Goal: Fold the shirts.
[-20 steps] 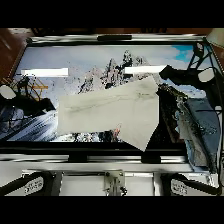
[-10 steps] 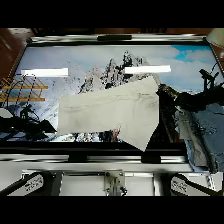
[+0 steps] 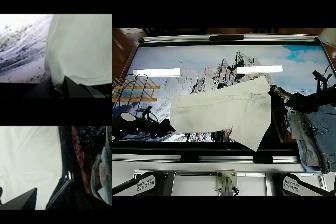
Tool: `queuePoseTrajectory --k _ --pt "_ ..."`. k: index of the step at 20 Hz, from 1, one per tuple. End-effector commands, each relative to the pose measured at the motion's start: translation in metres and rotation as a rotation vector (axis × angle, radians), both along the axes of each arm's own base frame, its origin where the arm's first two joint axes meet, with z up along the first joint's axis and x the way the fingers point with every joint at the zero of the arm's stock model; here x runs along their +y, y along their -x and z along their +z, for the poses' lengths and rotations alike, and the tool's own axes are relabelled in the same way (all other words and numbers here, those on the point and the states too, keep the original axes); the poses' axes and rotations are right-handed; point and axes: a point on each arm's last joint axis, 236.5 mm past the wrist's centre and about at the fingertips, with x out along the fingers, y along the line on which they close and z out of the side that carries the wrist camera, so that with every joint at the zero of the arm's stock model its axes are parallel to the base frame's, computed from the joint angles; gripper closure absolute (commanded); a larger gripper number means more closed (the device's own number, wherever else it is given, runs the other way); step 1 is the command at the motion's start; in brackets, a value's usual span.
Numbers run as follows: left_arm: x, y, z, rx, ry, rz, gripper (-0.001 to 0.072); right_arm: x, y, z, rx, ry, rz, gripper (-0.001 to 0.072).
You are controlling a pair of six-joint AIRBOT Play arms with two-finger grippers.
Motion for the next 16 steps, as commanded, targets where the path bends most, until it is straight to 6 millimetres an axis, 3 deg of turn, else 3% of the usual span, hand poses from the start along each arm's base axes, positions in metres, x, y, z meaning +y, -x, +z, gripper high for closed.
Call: queuePoseTrajectory --k 1,7,10,13,16 --pt "-0.007 -0.009 0.001 -0.019 0.018 0.036 0.0642 -0.009 0.007 -0.008 0.036 0.04 -0.007 0.0124" --pt "-0.009 -0.004 0.007 0.005 0.046 0.019 0.0666 0.01 0.037 -0.074 0.137 -0.032 -0.072 0.0124" --pt "-0.011 -0.001 0.008 0.008 0.051 0.002 0.0666 0.036 0.029 -0.089 0.137 -0.16 -0.088 0.0124" --pt "-0.01 -0.004 0.017 -0.036 0.038 -0.019 0.0667 0.051 0.028 -0.111 0.183 -0.172 -0.055 0.0125" --pt "-0.008 -0.009 0.029 -0.086 0.021 -0.018 0.0667 0.062 0.02 -0.12 0.175 -0.171 -0.054 0.0124"
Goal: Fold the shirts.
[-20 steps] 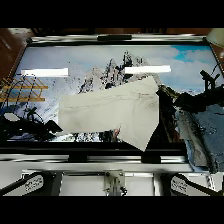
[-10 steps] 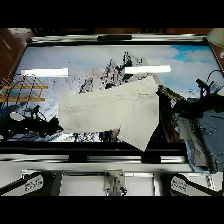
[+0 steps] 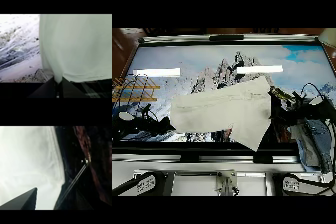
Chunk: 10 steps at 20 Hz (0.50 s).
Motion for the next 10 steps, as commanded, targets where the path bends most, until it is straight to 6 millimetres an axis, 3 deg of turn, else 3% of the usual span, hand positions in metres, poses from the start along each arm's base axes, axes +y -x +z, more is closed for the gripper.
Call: queuePoseTrajectory --k 1,5,6,8,9,10 --pt "0.002 -0.004 0.01 -0.044 -0.015 -0.007 0.0667 0.016 -0.007 -0.013 0.0 -0.019 0.003 0.0124" --pt "0.004 -0.012 0.017 -0.066 -0.021 -0.008 0.0666 0.033 -0.001 -0.021 0.031 -0.018 0.052 0.0126" --pt "0.005 -0.015 0.019 -0.075 -0.023 -0.007 0.0667 0.037 0.0 -0.022 0.03 -0.014 0.067 0.0205" --pt "0.007 -0.022 0.026 -0.095 -0.028 -0.008 0.0667 0.041 -0.003 -0.021 0.019 -0.007 0.078 0.0563" --pt "0.008 -0.026 0.031 -0.11 -0.032 -0.013 0.0667 0.042 -0.006 -0.016 0.01 -0.014 0.08 0.0648" --pt "0.008 -0.031 0.04 -0.132 -0.034 -0.033 0.0667 0.042 -0.011 -0.006 -0.012 -0.015 0.092 0.0649"
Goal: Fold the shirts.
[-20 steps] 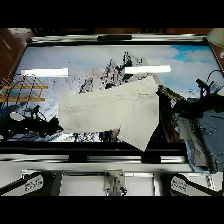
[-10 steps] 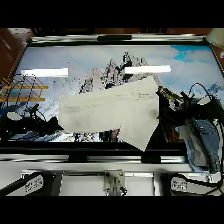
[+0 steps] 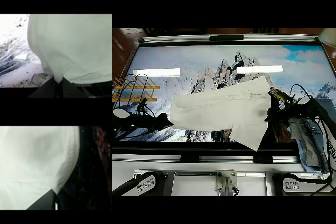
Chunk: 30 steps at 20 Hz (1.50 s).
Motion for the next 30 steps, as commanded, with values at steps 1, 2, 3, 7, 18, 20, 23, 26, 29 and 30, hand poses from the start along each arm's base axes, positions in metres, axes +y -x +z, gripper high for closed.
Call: queuePoseTrajectory --k 1,2,3,7,18,20,23,26,29,30 --pt "0.002 -0.017 0.029 -0.08 -0.016 -0.055 0.0669 0.006 -0.017 0.031 -0.084 -0.004 0.053 0.0649" --pt "0.004 -0.031 0.057 -0.165 -0.042 -0.088 0.067 0.006 -0.032 0.063 -0.186 0.001 0.089 0.0649" --pt "0.01 -0.048 0.095 -0.275 -0.084 -0.093 0.067 0.005 -0.049 0.103 -0.311 0.023 0.123 0.0649" --pt "0.028 -0.056 0.372 -0.955 -0.377 -0.052 0.0668 -0.003 -0.072 0.375 -1.052 0.24 0.162 0.0648" --pt "-0.004 0.193 0.62 -1.626 -0.589 0.299 0.0668 0.007 0.214 0.669 -1.935 0.523 -0.115 0.0649" --pt "0.009 0.178 0.587 -1.477 -0.654 0.278 0.0667 -0.003 0.201 0.647 -1.831 0.576 -0.095 0.0648" --pt "0.029 0.138 0.545 -1.312 -0.664 0.243 0.0666 -0.011 0.15 0.585 -1.551 0.573 0.004 0.0648" --pt "0.055 0.072 0.464 -1.088 -0.625 0.179 0.0667 -0.018 0.084 0.493 -1.168 0.487 0.107 0.0649" --pt "0.068 -0.003 0.355 -0.844 -0.475 0.099 0.0667 -0.017 0.003 0.378 -0.859 0.343 0.156 0.0649" --pt "0.07 -0.023 0.315 -0.745 -0.421 0.083 0.0667 -0.013 -0.019 0.335 -0.768 0.309 0.17 0.0649"
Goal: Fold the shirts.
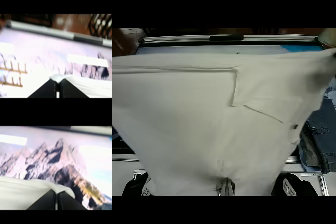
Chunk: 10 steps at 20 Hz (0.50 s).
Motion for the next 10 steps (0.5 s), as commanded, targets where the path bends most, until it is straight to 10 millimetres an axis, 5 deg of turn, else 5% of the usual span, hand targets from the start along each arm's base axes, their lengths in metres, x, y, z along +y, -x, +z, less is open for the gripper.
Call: queuePoseTrajectory --k 1,3,5,7,10 --pt "0.008 -0.069 -0.14 0.322 0.145 -0.064 0.0667 0.015 -0.067 -0.149 0.371 -0.079 0.047 0.0649" --pt "0.006 -0.112 -0.198 0.423 0.194 -0.083 0.0668 0.039 -0.115 -0.208 0.407 -0.085 0.064 0.0649" --pt "-0.002 -0.154 -0.234 0.463 0.21 -0.1 0.0667 0.054 -0.172 -0.242 0.345 -0.143 -0.002 0.0649" --pt "-0.01 -0.198 -0.256 0.442 0.206 -0.102 0.0667 0.049 -0.224 -0.261 0.237 -0.227 -0.12 0.0649" --pt "-0.011 -0.257 -0.279 0.351 0.192 -0.064 0.0667 0.03 -0.273 -0.272 0.081 -0.267 -0.214 0.0649"
